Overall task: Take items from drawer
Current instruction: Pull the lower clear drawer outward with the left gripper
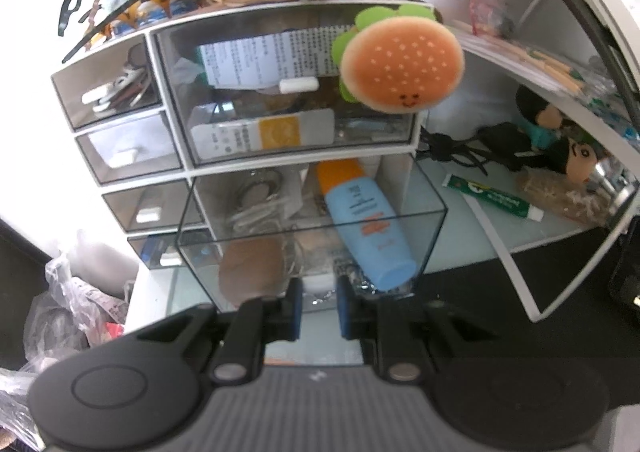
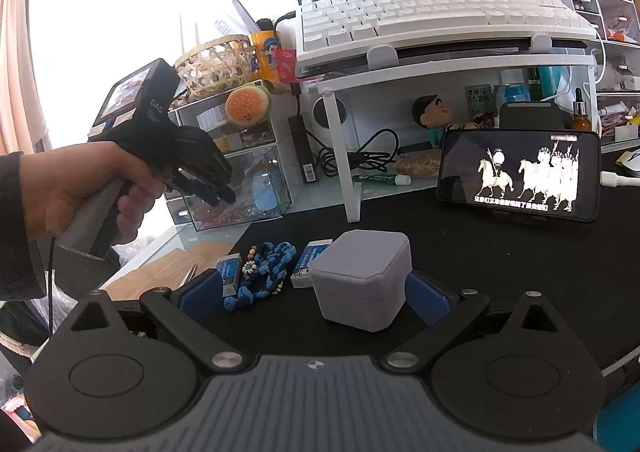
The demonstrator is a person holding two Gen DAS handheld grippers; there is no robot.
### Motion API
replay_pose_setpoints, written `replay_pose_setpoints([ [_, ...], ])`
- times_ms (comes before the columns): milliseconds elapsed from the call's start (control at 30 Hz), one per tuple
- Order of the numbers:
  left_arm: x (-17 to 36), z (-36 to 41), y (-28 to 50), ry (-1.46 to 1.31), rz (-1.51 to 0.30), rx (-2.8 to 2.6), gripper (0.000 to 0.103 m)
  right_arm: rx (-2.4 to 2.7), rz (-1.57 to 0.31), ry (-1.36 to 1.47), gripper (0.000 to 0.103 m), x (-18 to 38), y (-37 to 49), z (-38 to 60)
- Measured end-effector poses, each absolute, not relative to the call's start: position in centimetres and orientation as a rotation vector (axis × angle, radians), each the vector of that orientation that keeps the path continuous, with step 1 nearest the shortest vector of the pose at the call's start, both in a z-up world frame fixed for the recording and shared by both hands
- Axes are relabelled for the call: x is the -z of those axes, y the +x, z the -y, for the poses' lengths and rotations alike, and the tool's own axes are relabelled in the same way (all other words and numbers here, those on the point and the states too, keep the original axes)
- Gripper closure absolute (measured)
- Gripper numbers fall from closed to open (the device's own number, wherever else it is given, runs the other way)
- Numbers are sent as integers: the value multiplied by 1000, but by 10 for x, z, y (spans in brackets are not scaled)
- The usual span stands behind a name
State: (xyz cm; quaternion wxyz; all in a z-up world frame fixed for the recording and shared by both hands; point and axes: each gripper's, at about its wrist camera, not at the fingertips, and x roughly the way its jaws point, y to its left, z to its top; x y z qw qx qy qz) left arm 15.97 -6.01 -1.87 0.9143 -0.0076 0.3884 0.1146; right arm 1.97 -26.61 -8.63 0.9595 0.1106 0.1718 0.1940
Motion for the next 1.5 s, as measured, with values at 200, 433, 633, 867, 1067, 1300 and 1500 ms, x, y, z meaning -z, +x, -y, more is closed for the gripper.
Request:
replay_pose_setpoints([
  [200,20,59,161,-10,-805,-225,84,-395,-346,219,3,85,19,265],
  [433,20,56,165,-11,-807,-217,84,-396,-345,212,3,85,18,264],
  [633,17,55,166,-12,-810,-210,84,-396,-345,206,3,84,18,263],
  [867,18,57,165,-14,-801,-208,84,-397,-345,199,3,83,17,262],
  [1067,19,57,164,-18,-804,-203,84,-397,-345,193,3,83,17,261],
  [1300,18,55,166,-23,-801,-202,84,-401,-338,195,3,82,16,263],
  [1500,20,54,166,-27,-798,-205,84,-403,-334,201,3,80,9,265],
])
